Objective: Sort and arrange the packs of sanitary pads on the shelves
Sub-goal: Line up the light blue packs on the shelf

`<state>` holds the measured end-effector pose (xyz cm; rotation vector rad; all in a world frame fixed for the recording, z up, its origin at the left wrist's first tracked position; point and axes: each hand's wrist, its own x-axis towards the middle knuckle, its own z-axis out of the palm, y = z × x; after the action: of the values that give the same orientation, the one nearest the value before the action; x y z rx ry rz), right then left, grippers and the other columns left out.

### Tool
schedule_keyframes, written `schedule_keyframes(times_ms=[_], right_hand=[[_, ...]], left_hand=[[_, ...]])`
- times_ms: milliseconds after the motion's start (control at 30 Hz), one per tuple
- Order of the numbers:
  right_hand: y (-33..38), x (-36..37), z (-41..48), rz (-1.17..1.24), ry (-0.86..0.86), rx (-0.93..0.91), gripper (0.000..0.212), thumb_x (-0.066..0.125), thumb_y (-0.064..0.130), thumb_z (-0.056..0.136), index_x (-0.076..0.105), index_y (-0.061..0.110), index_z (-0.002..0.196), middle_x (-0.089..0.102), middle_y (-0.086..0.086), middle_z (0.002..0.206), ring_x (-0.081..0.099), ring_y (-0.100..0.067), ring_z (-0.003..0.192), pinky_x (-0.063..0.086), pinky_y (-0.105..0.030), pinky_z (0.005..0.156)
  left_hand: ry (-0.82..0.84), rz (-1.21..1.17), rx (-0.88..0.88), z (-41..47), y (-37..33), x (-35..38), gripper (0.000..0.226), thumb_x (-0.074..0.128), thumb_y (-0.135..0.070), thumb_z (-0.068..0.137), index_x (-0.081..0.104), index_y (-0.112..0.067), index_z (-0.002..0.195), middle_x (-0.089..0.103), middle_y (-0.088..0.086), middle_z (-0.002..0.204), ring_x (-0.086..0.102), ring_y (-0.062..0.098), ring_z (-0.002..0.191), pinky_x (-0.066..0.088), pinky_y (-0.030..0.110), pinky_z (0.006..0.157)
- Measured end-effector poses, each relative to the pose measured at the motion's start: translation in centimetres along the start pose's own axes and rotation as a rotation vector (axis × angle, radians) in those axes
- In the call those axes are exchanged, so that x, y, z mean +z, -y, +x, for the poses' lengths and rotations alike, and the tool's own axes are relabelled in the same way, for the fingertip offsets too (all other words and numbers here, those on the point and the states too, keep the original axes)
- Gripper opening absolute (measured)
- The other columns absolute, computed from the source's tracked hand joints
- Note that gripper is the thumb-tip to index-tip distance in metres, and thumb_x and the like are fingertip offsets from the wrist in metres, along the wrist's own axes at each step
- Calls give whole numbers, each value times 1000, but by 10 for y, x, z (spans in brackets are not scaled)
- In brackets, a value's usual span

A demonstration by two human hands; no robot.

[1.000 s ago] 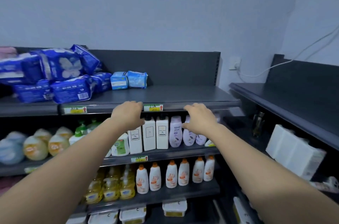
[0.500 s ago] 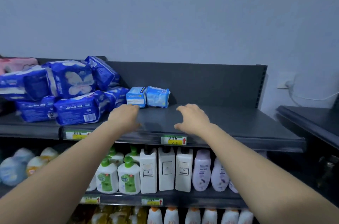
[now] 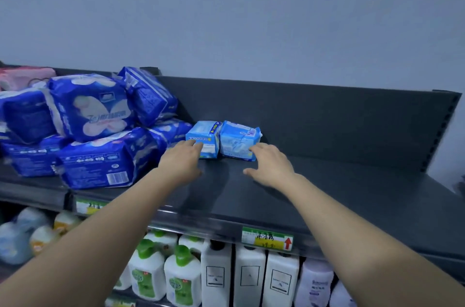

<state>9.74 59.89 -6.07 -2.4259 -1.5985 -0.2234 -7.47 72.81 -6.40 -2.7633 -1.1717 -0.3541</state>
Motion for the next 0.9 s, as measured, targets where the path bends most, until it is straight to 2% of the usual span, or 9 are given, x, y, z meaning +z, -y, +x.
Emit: schedule_keyframes(times_ms=[167,300,400,500,600,700,767,833,900], right_hand=[[-3,18,48,6,-9,22,68,58,41,93,27,22,150,14,0,161,16,-20,147,26,-40,113],[-10,31,80,44,-9,64,67,55,35,96,21,24,153,9,1,163,7,-17,149,22,-40,115],[-16,42,96,81,-95,90,59,57,30,95,33,26,149,29,2,157,23,-18,144,29,-38,111],[-19,45,107,146,-270,123,37,60,25,94,58,27,131,60,1,129,47,-19,124,41,-34,98],[-20,40,111,227,-338,182,24,56,22,95,70,26,115,68,-3,103,55,-22,107,44,-35,90],[-30,28,113,352,-398,242,21,53,21,94,72,24,103,70,-1,92,58,-22,94,44,-37,90],[-39,18,115,576,-354,325,20,50,18,94,69,22,89,64,0,83,55,-19,81,45,-32,79],[-47,10,112,867,-159,410,26,46,8,93,59,18,73,57,-2,76,50,-18,74,39,-29,65],[-56,6,105,1081,103,505,21,48,4,90,59,15,75,61,-10,80,55,-21,76,43,-30,69]], left_hand=[[-4,-20,61,45,14,13,79,66,-34,86,22,-19,149,17,4,159,23,22,145,30,39,112],[-7,-23,124,77,18,26,89,66,-31,87,7,-21,154,10,4,161,16,22,147,20,40,118],[-23,-15,145,96,22,37,98,70,-40,83,6,-22,154,15,2,158,16,20,146,19,42,119],[-54,-51,143,108,25,48,109,76,-49,73,8,-23,154,22,1,150,19,20,143,20,44,118],[-122,-47,139,113,23,54,110,80,-48,67,14,-22,151,26,0,143,24,20,138,30,43,112],[-198,-67,149,116,22,53,90,75,-42,70,28,-24,144,36,-1,135,34,22,128,40,40,97],[-225,-196,136,117,24,45,81,72,-44,67,36,-27,138,42,-1,129,40,24,122,42,41,95],[-234,-476,67,118,27,30,84,69,-52,59,42,-29,135,49,-2,125,46,23,116,43,40,96],[-133,-846,-30,117,31,14,83,65,-49,57,42,-32,135,53,-6,125,52,17,112,44,36,96]])
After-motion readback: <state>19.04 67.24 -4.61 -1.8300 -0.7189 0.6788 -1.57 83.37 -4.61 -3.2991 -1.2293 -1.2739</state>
